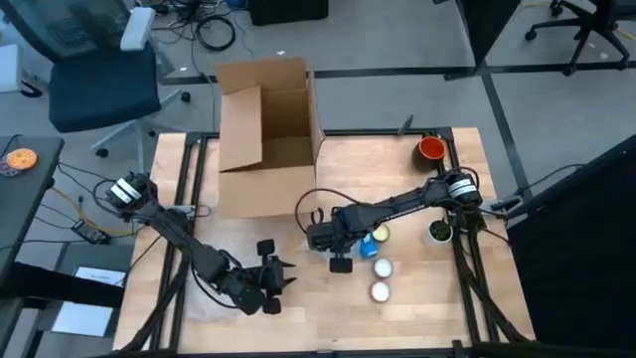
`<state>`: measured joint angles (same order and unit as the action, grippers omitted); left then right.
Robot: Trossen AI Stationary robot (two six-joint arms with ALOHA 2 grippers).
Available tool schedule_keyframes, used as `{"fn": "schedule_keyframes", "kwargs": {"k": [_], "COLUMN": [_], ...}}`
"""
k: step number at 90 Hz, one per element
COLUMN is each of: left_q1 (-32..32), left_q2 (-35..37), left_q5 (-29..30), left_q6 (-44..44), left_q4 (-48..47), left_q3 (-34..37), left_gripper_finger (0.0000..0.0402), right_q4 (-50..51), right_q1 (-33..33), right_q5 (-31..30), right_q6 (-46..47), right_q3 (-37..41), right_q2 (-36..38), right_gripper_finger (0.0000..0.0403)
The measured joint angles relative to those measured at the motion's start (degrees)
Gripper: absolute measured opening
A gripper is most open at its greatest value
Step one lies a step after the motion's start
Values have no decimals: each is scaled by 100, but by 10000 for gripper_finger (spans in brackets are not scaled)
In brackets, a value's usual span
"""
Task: Wrap mug
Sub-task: Wrap the blue mug with the bubble wrap
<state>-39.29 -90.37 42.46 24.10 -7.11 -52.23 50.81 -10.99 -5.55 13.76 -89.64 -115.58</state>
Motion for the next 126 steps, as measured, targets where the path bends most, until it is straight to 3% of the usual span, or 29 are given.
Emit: {"fn": "schedule_keyframes", "kwargs": {"k": [13, 30, 41, 57, 81, 126], "left_q1": [-4, -11, -11, -11, -11, -11], "left_q2": [0, 0, 0, 0, 0, 0], "left_q5": [-38, -70, -70, -70, -70, -70], "left_q6": [13, -76, -122, -129, -146, -144], "left_q4": [-2, -6, -7, -7, -9, -9], "left_q3": [0, 0, 0, 0, 0, -2], "left_gripper_finger": [136, 136, 136, 136, 136, 136], "right_q4": [498, 1723, 1551, 867, 967, 1460], "right_q1": [12, -155, -271, -296, -148, -128], "right_q5": [190, 153, -209, -150, -121, -456], "right_q6": [142, 162, 173, 168, 321, 522], "right_q3": [-258, -1430, -1788, -1531, -971, -885], "right_q2": [-36, -22, -10, -10, 38, 326], "right_gripper_finger": [0, 0, 0, 0, 0, 0]}}
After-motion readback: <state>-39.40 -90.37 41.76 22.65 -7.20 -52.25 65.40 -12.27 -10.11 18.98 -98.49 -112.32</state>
